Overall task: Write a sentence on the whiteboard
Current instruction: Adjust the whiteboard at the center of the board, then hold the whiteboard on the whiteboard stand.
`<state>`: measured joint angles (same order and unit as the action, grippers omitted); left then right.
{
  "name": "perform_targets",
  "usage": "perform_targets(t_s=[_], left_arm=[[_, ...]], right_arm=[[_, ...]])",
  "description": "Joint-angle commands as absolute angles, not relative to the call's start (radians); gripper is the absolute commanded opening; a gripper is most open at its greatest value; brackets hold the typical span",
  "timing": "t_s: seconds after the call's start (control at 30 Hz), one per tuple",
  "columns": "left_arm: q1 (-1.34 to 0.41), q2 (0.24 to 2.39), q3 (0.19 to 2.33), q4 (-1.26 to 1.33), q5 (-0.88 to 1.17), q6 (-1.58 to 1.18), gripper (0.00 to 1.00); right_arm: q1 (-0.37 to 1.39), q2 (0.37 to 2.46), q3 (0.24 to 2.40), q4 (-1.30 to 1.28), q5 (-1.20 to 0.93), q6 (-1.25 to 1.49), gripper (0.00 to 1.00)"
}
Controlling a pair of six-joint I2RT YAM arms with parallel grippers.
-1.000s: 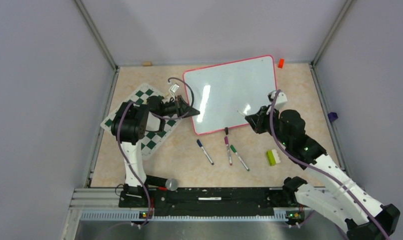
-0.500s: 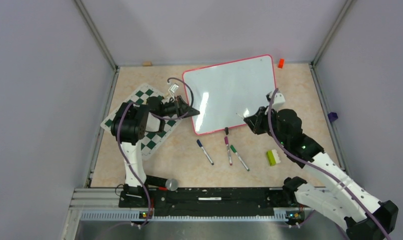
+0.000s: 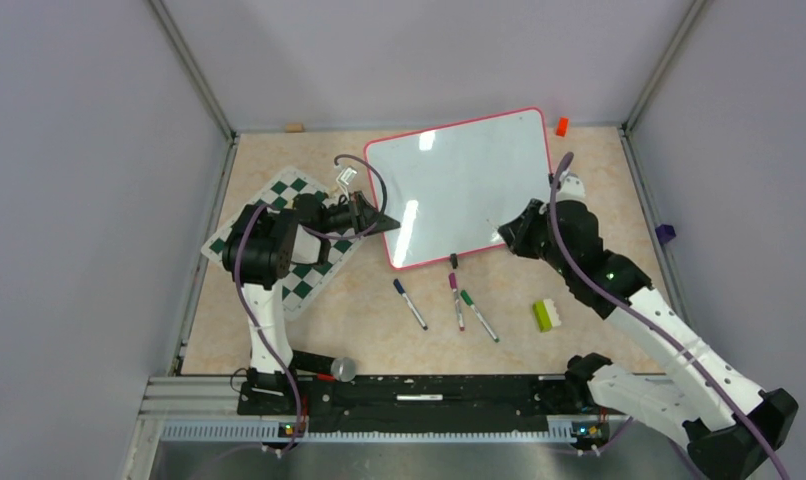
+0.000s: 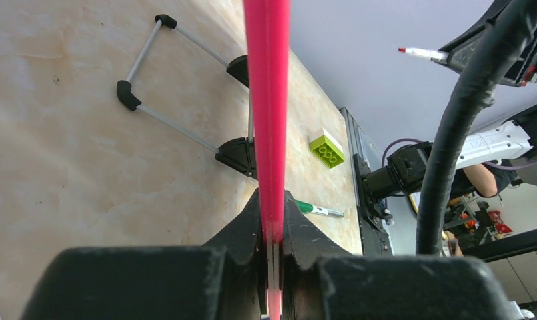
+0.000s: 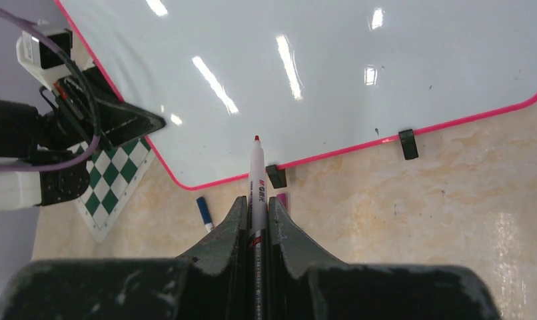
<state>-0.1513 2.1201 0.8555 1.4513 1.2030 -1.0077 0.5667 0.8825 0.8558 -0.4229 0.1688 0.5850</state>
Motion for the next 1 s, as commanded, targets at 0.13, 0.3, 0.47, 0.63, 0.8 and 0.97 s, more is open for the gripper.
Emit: perform_targets(t_s=[0.13, 0.3, 0.47, 0.63, 0.8, 0.97], left_arm=[[-0.149, 2.118, 0.89, 1.566, 1.204, -1.06, 0.0], [-0.15, 2.119, 0.891, 1.577, 1.207, -1.066, 0.0], [-0.152, 2.126, 0.897, 1.6, 1.214, -1.085, 0.0], [-0.153, 2.133, 0.901, 1.62, 1.219, -1.1, 0.0], [-0.153, 2.133, 0.901, 1.62, 1.219, -1.099, 0.0], [-0.155, 2.134, 0.903, 1.62, 1.219, -1.1, 0.0]], right_arm=[[0.611, 0.913, 0.962, -0.567, 0.369, 0.804, 0.0], [0.611, 0.875, 0.959, -0.571, 0.425, 0.787, 0.0], [0.611, 0.842, 1.006, -0.665, 0.475, 0.797, 0.0], [0.611, 0.764, 1.0, -0.643, 0.399, 0.729, 0.0], [0.611, 0.623, 0.881, -0.512, 0.34, 0.698, 0.0], [0.611, 0.585, 0.865, -0.458, 0.258, 0.641, 0.0]])
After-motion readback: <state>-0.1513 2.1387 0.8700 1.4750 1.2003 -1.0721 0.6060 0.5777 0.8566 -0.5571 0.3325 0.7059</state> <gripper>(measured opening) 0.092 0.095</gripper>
